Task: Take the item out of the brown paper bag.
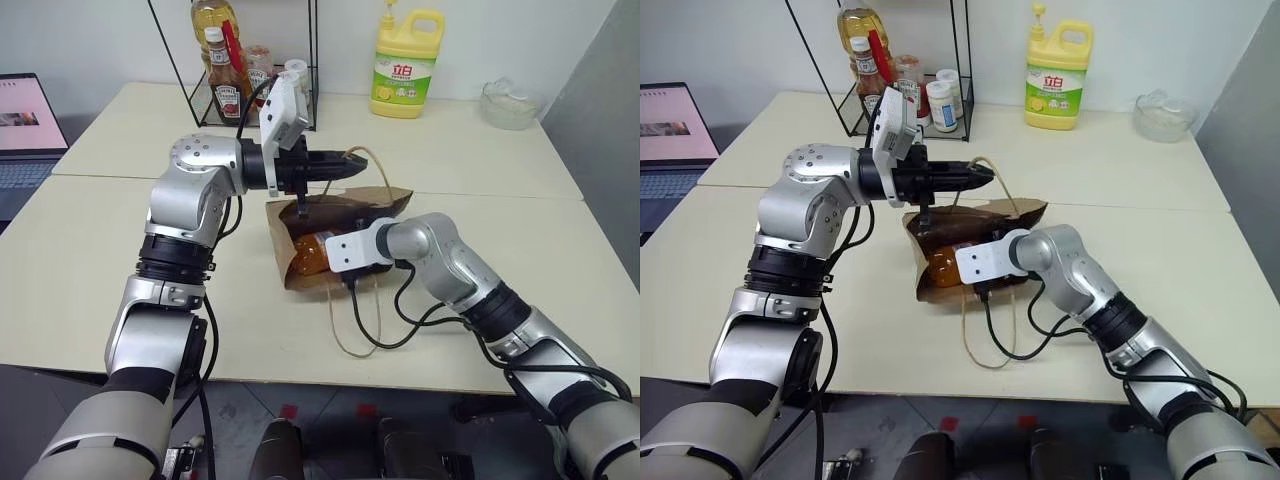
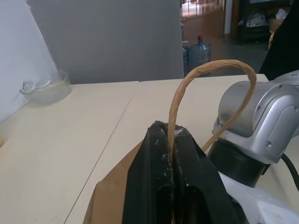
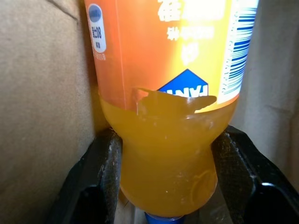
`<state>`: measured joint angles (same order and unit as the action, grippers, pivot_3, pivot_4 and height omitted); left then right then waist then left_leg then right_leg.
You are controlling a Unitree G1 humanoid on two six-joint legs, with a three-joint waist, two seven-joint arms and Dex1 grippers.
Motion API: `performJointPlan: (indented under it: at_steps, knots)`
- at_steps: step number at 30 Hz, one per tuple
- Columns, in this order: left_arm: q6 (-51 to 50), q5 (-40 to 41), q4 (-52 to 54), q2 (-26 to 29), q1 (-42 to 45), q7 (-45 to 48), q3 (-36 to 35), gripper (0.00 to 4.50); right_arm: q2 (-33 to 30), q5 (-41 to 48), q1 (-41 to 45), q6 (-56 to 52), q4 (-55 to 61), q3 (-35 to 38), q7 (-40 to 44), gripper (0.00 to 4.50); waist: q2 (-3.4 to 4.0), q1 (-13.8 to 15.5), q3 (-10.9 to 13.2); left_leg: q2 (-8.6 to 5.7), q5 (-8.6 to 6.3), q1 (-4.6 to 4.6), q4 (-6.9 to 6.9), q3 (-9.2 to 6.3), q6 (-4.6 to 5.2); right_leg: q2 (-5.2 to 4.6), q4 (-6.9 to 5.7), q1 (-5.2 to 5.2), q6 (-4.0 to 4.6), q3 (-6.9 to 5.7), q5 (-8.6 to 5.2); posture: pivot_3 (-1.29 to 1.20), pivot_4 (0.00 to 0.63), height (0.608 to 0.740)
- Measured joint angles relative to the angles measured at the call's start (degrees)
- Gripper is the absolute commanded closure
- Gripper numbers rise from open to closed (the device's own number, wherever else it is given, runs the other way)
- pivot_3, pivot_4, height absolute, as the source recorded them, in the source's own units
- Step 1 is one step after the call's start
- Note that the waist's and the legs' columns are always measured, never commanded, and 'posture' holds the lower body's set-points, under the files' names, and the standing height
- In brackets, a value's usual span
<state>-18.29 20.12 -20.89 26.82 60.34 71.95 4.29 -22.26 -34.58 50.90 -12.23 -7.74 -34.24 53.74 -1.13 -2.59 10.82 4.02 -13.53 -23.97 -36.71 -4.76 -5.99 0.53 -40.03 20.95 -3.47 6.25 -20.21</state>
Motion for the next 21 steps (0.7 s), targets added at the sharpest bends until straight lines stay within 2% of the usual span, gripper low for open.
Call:
performJointPlan:
  at_steps: [9,21]
  knots:
    - [0.16,-0.13,-0.05,-0.06,0.01,-0.01,0.0,4.5,-0.71,1.97,-0.48,-2.37,3.95,2.19,1.06,2.06,0.0,-0.01,0.0,-0.01,0.04,-0.15,0.0,0.0,-0.07,-0.04,-0.05,0.19,0.0,-0.04,0.0,0.0,0.15,0.74]
    - [1.0,-0.27,-1.24,-0.22,0.18,-0.02,0.0,4.5,-5.95,8.78,-5.08,-5.1,18.25,7.99,4.88,2.06,0.0,0.04,0.0,-0.13,0.05,-0.3,-0.03,-0.18,-0.07,-0.2,-0.05,0.2,0.01,-0.34,0.0,0.0,0.15,0.74]
